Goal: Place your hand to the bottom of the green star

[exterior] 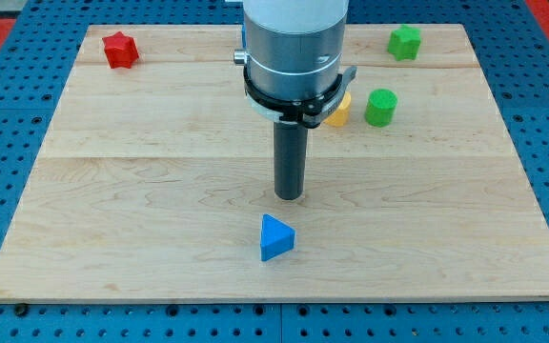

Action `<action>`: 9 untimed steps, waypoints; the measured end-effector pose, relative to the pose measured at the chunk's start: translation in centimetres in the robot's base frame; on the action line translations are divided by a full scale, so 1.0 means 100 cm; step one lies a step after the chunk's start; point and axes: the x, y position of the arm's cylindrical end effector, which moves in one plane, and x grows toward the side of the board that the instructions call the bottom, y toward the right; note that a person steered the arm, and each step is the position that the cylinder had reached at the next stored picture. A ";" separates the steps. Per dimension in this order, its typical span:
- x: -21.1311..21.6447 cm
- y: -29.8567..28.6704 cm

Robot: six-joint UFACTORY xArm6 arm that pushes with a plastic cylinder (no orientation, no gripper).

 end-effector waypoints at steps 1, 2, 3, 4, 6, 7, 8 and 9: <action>-0.002 -0.005; -0.002 -0.006; -0.002 -0.006; -0.006 0.005; -0.033 0.100; -0.073 0.183; -0.142 0.218; -0.182 0.209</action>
